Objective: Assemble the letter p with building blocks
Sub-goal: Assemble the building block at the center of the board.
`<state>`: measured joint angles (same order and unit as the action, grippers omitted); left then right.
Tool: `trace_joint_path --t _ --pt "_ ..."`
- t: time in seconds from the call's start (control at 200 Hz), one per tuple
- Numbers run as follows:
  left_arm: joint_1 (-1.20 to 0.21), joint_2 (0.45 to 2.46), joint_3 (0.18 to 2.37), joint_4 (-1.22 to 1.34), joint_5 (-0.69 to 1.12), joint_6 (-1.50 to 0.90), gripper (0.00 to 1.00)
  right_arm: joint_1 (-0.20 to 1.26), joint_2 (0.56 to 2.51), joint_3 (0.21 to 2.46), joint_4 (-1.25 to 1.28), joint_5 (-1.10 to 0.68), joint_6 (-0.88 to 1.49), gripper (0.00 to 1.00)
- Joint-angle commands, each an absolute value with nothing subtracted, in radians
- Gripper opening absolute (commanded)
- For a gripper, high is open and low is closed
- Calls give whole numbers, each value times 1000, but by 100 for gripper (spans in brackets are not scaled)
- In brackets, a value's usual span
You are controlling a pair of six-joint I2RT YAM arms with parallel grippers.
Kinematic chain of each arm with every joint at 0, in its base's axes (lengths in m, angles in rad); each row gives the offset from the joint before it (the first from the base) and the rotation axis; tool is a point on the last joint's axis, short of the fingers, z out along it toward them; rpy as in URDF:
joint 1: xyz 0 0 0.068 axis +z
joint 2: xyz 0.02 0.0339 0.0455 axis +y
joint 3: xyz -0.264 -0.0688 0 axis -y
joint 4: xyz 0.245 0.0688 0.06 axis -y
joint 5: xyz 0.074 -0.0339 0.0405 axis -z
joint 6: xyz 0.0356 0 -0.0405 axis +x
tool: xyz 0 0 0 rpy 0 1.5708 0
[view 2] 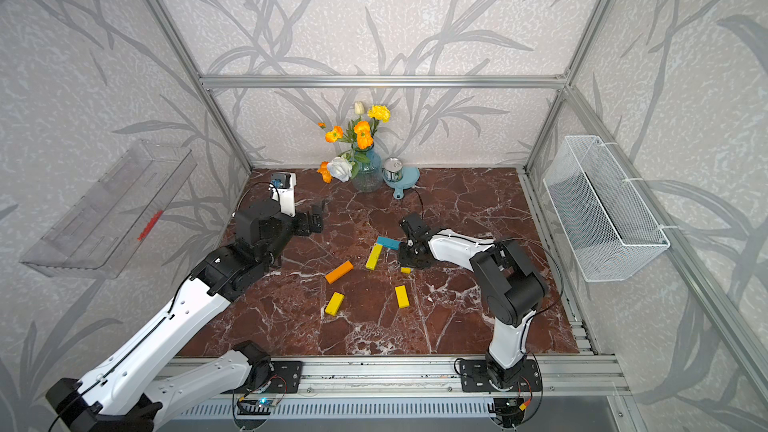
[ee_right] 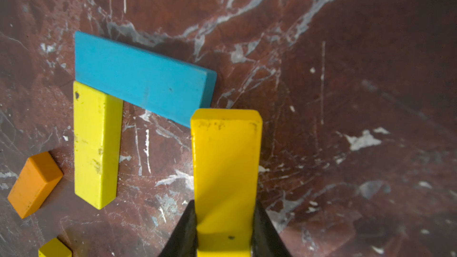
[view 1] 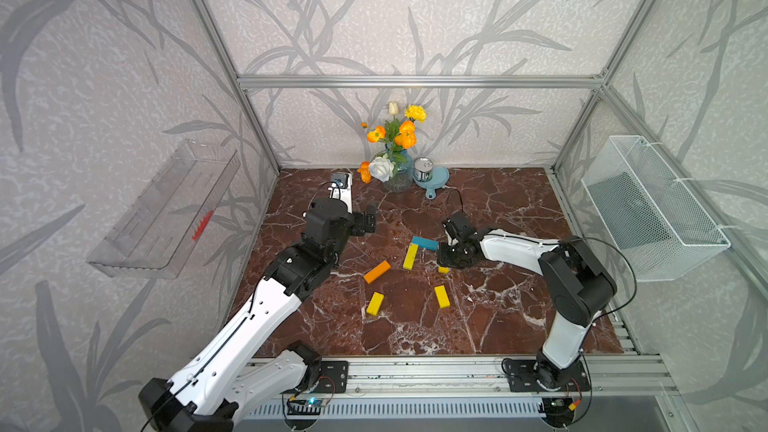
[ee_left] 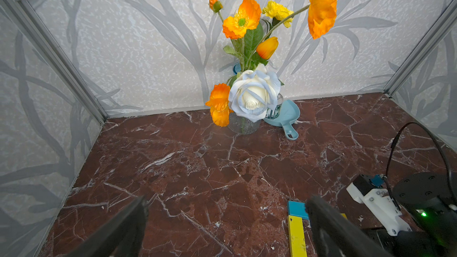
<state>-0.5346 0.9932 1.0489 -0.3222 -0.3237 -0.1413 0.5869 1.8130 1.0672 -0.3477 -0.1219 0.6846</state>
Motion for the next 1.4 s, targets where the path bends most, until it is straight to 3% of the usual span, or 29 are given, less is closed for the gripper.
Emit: trace_joint_path --t 0.0,0.605,0.99,1.21,1.395 --pt "-531 979 1075 -347 -312 -123 100 578 1826 1077 -398 -87 709 0" --pt "-532 980 1107 -403 -283 -114 100 574 1911 1158 -472 -131 698 0" --pt "-531 962 1110 -417 -279 -116 100 594 1890 1183 -511 -123 658 47" --pt "-532 960 1114 -423 -272 -120 100 617 1862 1175 -490 -126 645 54" --pt "-531 952 1124 -440 -267 -118 100 631 1721 1131 -451 -64 629 53"
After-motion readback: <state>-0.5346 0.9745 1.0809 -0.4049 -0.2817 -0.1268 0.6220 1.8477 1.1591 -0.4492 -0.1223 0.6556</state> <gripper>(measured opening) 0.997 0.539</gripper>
